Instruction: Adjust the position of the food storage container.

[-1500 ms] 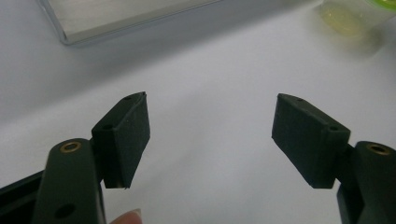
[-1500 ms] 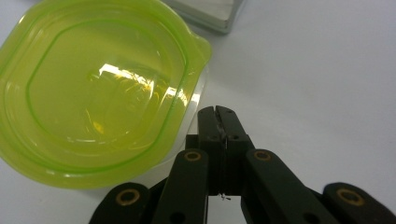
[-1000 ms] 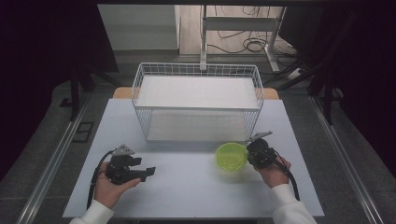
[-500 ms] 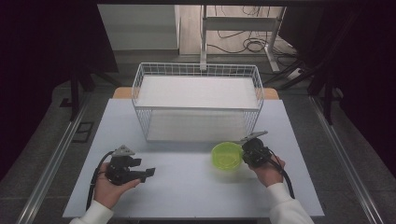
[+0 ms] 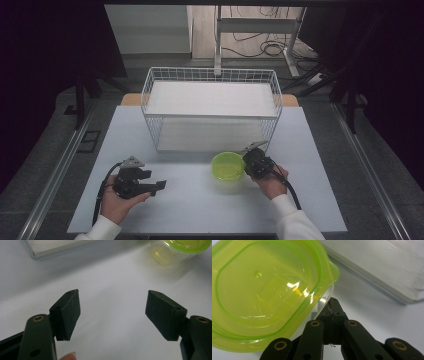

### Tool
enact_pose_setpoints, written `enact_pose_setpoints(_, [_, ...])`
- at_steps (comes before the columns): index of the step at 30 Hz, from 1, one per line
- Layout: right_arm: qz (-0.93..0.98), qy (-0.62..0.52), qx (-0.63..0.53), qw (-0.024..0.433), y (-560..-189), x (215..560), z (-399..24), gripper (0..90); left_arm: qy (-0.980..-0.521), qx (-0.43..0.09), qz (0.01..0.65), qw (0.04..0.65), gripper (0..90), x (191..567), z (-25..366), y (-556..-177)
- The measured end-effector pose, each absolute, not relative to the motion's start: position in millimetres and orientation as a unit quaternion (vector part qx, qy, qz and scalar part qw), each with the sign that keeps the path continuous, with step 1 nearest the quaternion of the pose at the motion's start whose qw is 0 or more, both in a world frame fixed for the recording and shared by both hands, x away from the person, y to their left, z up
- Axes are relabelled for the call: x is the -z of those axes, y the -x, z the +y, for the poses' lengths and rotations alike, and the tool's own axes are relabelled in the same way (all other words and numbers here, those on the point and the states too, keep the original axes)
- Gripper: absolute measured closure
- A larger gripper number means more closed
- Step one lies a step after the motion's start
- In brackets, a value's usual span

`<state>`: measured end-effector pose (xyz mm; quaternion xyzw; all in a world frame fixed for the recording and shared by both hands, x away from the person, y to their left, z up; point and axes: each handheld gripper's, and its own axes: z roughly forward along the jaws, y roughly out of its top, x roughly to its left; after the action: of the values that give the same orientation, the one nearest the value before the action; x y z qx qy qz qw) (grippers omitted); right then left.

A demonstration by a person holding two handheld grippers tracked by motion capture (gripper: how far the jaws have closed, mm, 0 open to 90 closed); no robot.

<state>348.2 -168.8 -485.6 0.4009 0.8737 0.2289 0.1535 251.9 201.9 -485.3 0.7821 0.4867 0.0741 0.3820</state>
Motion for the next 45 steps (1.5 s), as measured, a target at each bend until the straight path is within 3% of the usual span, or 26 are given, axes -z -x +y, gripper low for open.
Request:
enact_pose_setpoints(29, [0.889, -0.362, -0.235, 0.152, -358, 496, -123, 89.1, -0.785, -0.073, 0.487, 0.376, 28.3, 489, 201, -252])
enact_pose_setpoints(38, [0.87, -0.387, -0.258, 0.165, -350, 481, -153, 89.1, -0.773, -0.09, 0.491, 0.392, 29.4, 485, 205, -250])
enact_pose_setpoints(45, [0.846, -0.41, -0.307, 0.146, -341, 471, -189, 85.2, -0.773, -0.09, 0.488, 0.395, 30.2, 485, 202, -254])
